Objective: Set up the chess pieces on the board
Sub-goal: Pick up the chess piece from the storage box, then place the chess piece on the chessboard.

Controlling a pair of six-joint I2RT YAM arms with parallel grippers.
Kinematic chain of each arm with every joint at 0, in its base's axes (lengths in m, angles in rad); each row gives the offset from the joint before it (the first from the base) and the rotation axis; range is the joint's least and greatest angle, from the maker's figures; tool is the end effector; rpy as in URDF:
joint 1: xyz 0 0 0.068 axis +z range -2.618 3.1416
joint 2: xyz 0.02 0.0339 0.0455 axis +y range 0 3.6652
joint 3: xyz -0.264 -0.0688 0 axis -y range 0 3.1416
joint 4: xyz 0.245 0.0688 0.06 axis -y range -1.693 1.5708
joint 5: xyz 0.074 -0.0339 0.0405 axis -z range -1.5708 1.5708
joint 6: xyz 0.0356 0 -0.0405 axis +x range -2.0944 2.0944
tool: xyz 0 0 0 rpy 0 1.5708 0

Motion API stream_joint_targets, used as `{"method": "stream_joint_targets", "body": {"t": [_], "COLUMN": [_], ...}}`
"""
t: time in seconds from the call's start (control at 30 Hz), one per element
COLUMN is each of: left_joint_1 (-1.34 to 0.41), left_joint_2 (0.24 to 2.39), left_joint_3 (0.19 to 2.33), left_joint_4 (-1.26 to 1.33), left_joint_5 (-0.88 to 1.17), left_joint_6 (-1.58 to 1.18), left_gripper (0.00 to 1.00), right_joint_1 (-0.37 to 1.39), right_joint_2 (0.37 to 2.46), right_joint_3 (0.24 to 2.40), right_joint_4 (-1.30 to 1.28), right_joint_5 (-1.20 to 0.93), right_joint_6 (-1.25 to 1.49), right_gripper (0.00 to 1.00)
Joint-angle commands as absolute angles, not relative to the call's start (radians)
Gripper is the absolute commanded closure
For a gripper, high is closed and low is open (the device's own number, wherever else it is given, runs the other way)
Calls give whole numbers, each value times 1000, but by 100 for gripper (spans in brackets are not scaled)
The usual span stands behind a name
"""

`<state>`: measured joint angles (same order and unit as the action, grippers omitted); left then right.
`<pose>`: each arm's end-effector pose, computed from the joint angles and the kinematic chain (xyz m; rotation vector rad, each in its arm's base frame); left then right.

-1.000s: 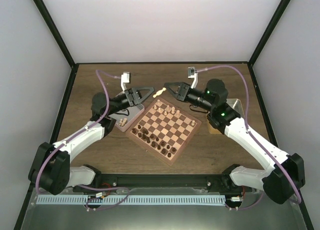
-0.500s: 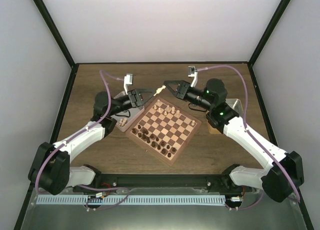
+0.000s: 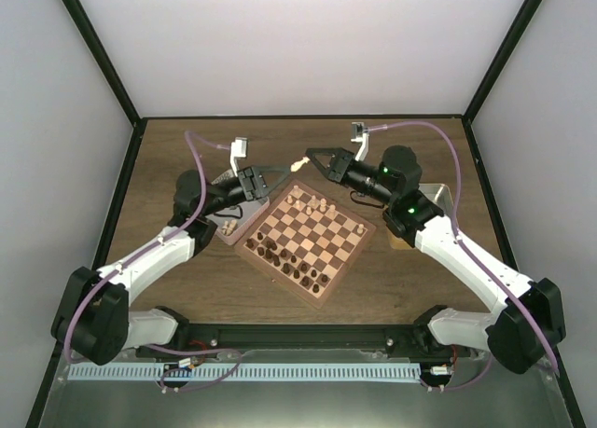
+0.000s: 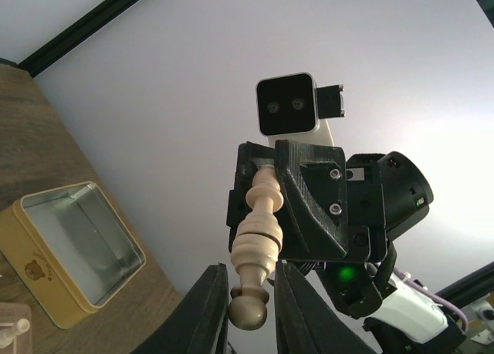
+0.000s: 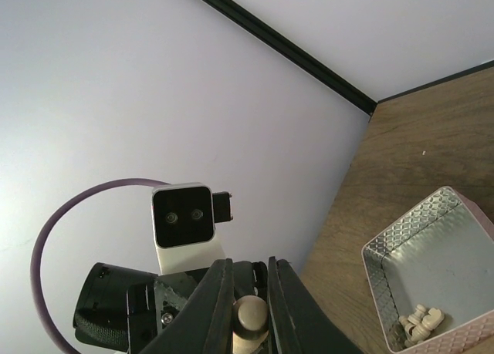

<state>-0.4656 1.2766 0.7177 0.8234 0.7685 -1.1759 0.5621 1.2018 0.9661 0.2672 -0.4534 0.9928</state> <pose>0.2383 -0.1474 0.3132 0.2171 1.6481 -1.8105 0.2311 0.1640 0.3642 -0.0325 1.7721 1.5316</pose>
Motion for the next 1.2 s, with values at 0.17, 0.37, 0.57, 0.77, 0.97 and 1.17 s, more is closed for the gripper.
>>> {"method": "stream_joint_targets", "body": {"t": [0.17, 0.37, 0.57, 0.77, 0.97, 1.17], "left_joint_1": [-471, -471, -470, -468, -469, -469], "left_joint_2": [1250, 1212, 1207, 1262, 1279, 1244], "left_joint_3": [732, 797, 953, 1061, 1090, 1040], "left_joint_4": [809, 441, -191, -444, -522, -528], "left_joint_5": [743, 642, 364, 198, 138, 133], "left_joint_6": [-1116, -883, -525, -330, -230, -193], "left_gripper": [96, 96, 96, 96, 96, 96], "right_joint_1": [560, 560, 569, 592, 617, 627], "right_joint_2": [1200, 1171, 1155, 1180, 1235, 1310], "right_joint_3": [963, 961, 860, 735, 664, 616], "right_joint_4": [284, 131, 38, 46, 122, 209], "right_joint_5": [-412, -189, 127, 230, 248, 268], "right_joint_6": [962, 727, 444, 359, 327, 311], "right_gripper": [99, 99, 99, 99, 99, 99]}}
